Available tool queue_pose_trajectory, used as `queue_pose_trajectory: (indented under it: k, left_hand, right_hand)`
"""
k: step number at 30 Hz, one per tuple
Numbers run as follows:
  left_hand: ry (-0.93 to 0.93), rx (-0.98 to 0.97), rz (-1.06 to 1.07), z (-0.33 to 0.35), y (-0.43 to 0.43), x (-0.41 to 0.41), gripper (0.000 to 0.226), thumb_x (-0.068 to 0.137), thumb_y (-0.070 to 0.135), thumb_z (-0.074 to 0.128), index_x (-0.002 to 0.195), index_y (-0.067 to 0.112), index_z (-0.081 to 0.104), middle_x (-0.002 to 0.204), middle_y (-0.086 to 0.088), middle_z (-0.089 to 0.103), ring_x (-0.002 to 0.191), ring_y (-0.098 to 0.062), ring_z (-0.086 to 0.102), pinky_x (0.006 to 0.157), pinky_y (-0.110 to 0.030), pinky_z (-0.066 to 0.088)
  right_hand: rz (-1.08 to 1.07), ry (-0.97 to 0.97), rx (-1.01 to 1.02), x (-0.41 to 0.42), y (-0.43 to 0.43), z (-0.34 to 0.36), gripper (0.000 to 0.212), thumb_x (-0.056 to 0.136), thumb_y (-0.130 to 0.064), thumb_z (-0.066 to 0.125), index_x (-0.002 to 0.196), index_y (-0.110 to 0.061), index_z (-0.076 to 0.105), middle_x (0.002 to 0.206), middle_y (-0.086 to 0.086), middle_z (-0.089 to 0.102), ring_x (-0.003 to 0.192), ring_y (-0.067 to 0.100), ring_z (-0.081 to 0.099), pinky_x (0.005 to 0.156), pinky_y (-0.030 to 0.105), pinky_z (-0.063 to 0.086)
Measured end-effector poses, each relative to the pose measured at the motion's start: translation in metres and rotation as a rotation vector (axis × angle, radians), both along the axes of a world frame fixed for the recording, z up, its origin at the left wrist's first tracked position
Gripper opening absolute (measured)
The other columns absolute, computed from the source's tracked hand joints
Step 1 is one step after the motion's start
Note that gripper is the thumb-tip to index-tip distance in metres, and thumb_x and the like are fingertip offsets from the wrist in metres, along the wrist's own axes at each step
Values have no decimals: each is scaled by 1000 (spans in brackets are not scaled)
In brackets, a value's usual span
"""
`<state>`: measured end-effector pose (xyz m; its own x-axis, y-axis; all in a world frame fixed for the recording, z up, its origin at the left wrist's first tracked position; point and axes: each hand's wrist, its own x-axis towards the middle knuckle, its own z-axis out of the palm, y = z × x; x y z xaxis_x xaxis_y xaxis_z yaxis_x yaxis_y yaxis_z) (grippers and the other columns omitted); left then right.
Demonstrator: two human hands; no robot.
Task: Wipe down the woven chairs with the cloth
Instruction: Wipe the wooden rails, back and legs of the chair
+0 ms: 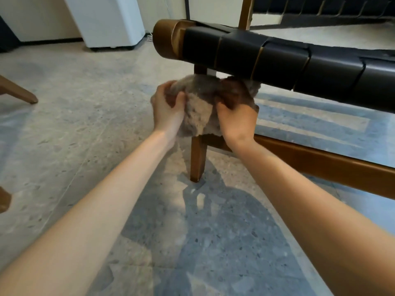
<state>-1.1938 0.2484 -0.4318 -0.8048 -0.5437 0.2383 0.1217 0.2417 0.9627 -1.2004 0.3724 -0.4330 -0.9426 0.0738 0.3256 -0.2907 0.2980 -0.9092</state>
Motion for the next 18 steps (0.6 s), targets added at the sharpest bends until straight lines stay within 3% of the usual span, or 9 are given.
queue_pose_trajectory:
  k: [2,3,5,8,10,14,18]
  left_hand:
    - [49,42,-82,9,5,-11,41,95,20,55,133,24,41,132,-1,50,103,0,51,90,-23,51]
    - [64,92,-114,12,9,-15,49,94,21,58,138,23,36,135,-1,49,101,1,51,86,-20,52]
    - [73,172,-131,14,14,-22,55,93,17,60,141,19,34,137,-2,49,100,1,54,77,-12,52]
    - [49,94,-152,9,19,-24,42,97,18,51,139,21,44,136,3,53,116,-5,52,91,-18,48]
    - [34,48,-212,5,19,-24,41,99,16,45,140,22,44,138,4,52,123,-7,48,95,-18,43]
    - [-16,8,-271,-3,14,-25,46,101,13,37,146,23,34,147,1,42,135,-14,38,111,-34,35]
    - [-71,-33,-300,-28,10,-13,43,102,19,38,145,20,34,140,-3,49,128,-13,46,106,-30,39]
  right_hand:
    - [46,-57,-39,-9,-3,7,24,95,-19,56,118,-19,54,106,-12,48,103,3,48,85,4,33]
    - [67,-110,-56,-14,-4,9,27,95,-22,57,121,-19,51,106,-12,45,102,2,44,84,5,29]
    - [142,-266,-87,-21,-7,11,20,96,-26,55,115,-23,49,102,-10,48,102,7,43,86,15,29]
    - [240,-388,-68,-25,-11,14,6,97,-28,52,102,-24,52,98,-6,56,102,13,50,84,23,34]
    - [249,-337,-79,-24,-13,14,6,99,-27,49,102,-23,53,98,-8,57,102,12,51,86,24,36]
    - [190,-269,121,-18,-17,6,25,102,-24,40,119,-11,54,117,12,58,110,26,55,96,34,44]
    - [211,-149,162,-5,-16,-14,30,103,-16,38,127,-5,53,116,17,61,108,28,57,93,39,46]
